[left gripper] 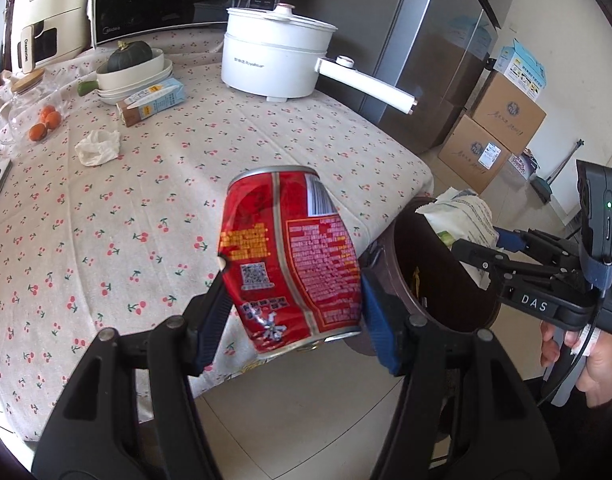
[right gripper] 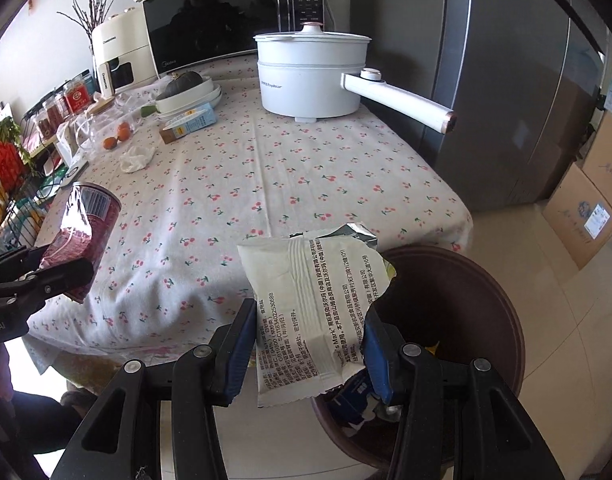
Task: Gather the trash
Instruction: 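Carry the crushed can and wrapper over the bin and open both tools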
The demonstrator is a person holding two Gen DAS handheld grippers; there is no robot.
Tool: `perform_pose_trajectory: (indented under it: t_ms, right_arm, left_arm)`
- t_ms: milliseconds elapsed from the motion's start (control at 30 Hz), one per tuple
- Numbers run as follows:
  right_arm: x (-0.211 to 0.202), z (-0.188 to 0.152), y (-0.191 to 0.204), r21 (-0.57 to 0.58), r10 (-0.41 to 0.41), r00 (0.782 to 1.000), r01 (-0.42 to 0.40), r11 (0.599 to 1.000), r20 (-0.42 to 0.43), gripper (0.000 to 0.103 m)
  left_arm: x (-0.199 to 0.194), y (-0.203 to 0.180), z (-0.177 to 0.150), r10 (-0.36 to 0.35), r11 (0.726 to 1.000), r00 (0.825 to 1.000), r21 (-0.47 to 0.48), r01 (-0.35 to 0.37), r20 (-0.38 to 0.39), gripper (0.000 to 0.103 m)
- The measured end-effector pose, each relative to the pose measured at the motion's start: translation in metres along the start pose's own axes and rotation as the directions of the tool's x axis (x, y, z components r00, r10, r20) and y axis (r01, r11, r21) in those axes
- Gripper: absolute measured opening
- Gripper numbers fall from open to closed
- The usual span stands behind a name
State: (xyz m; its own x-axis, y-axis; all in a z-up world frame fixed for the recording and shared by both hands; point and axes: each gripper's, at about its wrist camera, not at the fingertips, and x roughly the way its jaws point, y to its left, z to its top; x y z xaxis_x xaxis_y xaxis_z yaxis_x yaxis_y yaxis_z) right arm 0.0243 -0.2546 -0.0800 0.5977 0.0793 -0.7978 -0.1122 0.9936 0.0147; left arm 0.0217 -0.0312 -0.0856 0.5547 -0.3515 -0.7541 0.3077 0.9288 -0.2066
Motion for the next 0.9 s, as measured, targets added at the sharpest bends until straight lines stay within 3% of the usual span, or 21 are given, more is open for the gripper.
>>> perform_pose_trajectory:
  t_ms: [367,700,733,800,900]
  right_arm:
    - [-0.01,-0.035,-0.068,0.103,-0.08,0.996,0.083,0.991,-0.033,0.051]
    - [-0.009,-0.055,-0.099,0.148,-0.113,0.991,0.122,0.981,-0.067,0.052]
    - [-0.009,-0.056,-0.102,0.158,-0.114,0.991,0.124,0.98,-0.071,0.054]
    - [-0.008,-0.059,-0.109,0.187,-0.109,0.991,0.122,0.975,-0.081,0.071]
    - [-0.011,-0.061,-0.117,0.213,-0.107,0.991,0.122,0.969,-0.082,0.073]
  left_arm:
    - [0.029,-0.059,-0.005,-0.064,0.991,0.997,0.113,0.068,-0.042,0.064]
    - [0.063,-0.105,-0.006,-0.119,0.975,0.99,0.18,0.131,-0.079,0.064]
    - [0.066,-0.109,-0.006,-0.124,0.973,0.989,0.185,0.138,-0.083,0.064]
    - [0.071,-0.118,-0.005,-0.135,0.97,0.987,0.191,0.15,-0.089,0.064]
    - [0.077,-0.128,-0.005,-0.155,0.964,0.983,0.201,0.172,-0.095,0.064]
